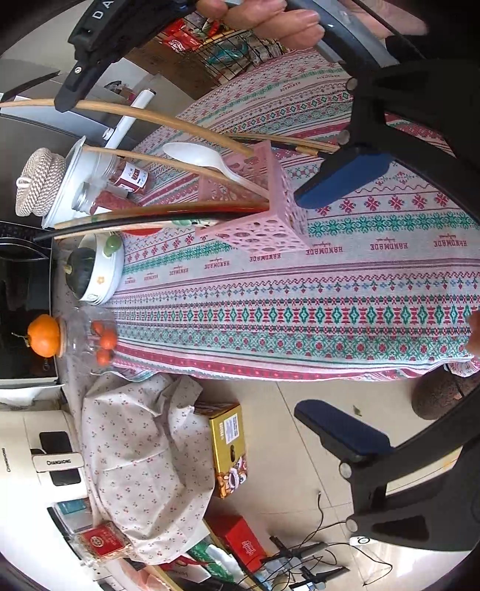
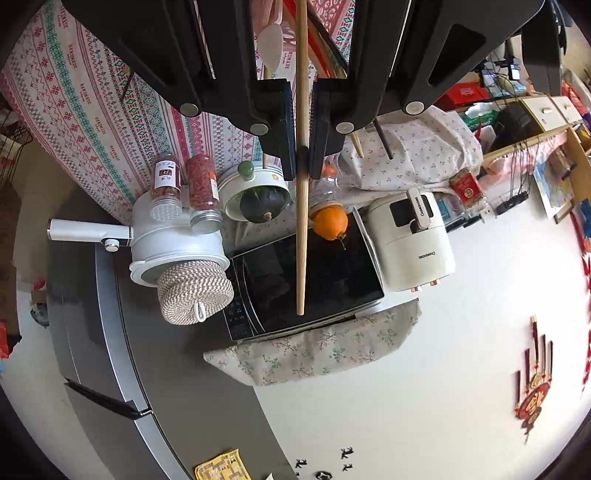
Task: Organize utensils
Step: 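Lower the right gripper's bamboo chopstick into the basket and open it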
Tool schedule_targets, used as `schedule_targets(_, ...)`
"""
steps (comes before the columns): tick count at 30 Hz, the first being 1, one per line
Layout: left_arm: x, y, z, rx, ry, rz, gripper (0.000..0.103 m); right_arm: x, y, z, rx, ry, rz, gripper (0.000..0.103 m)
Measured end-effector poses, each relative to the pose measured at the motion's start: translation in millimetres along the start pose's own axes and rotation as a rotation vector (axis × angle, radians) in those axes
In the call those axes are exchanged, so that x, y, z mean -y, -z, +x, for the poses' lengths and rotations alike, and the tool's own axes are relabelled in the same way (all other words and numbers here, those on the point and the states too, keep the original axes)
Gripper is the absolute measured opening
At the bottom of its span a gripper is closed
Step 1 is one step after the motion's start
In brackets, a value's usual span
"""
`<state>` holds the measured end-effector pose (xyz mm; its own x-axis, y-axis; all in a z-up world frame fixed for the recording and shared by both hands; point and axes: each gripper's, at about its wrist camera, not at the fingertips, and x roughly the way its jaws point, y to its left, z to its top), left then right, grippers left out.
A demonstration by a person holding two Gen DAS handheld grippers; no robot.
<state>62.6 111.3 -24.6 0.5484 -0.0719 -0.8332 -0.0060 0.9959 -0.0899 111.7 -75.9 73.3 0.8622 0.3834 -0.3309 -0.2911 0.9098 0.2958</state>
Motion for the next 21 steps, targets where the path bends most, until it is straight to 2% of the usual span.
schedule_targets(7,1,1,-1,-0.012,-0.006,0.018,0.103,-22,14,14,0.038,0.072,-0.073,0.007)
schedule_targets(15,-5,-1,-3,-0.006,-0.001,0.008,0.103,-23,26,25,0.017,0.113,-0.082,0.007)
schedule_targets(21,-7,-1,-2,-0.006,-0.004,-0.001,0.103,-19,27,25,-0.006,0.113,-0.068,0.007)
